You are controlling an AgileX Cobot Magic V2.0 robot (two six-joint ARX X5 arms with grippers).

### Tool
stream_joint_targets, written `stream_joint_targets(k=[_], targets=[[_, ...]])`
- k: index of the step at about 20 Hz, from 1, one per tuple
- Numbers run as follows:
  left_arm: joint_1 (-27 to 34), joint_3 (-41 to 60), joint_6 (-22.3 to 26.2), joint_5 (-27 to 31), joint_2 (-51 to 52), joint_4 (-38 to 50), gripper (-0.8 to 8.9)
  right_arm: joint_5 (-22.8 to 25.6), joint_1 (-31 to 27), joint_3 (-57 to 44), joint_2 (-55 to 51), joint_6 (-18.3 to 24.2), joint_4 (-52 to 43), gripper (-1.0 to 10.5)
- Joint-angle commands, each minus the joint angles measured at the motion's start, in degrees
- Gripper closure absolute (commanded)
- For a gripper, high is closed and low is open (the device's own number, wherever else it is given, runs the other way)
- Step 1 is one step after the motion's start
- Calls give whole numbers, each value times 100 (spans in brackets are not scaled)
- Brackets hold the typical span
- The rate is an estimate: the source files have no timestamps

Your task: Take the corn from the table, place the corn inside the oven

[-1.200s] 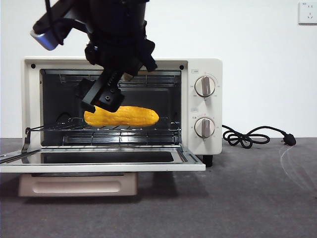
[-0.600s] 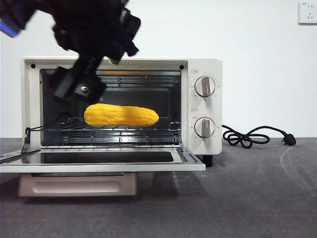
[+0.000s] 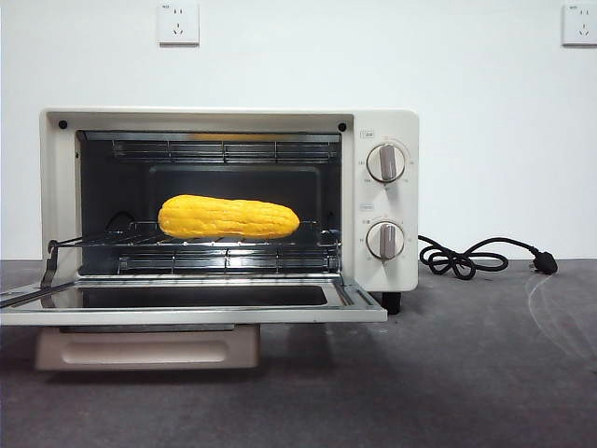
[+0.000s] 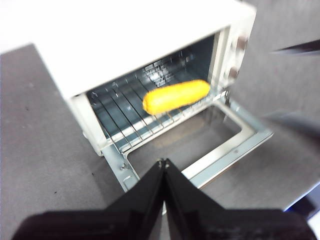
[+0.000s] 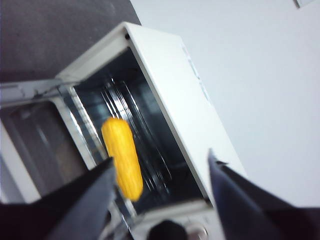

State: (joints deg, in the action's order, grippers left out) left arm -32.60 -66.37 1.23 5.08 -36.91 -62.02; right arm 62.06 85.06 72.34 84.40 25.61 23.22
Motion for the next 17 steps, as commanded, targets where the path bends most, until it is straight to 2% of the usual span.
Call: stream_joint_targets(k=[1, 4, 7, 11, 17], targets=[[-11, 9, 341, -46, -433, 164, 819, 98, -13, 15, -306, -944, 708, 871], [-7, 9, 481, -356, -916, 385, 820, 92, -44, 15, -656, -1694, 1486, 936], [7, 28, 570, -800, -1320, 603, 820, -157, -129, 15, -988, -2177, 2083, 955], [136, 258, 658, -1241, -1591, 907, 820, -1134, -380, 15, -1419, -2673, 2603, 955], [802, 1014, 654, -2009, -1576, 1237, 821, -2940, -1165, 15, -1950, -2761, 2802, 955]])
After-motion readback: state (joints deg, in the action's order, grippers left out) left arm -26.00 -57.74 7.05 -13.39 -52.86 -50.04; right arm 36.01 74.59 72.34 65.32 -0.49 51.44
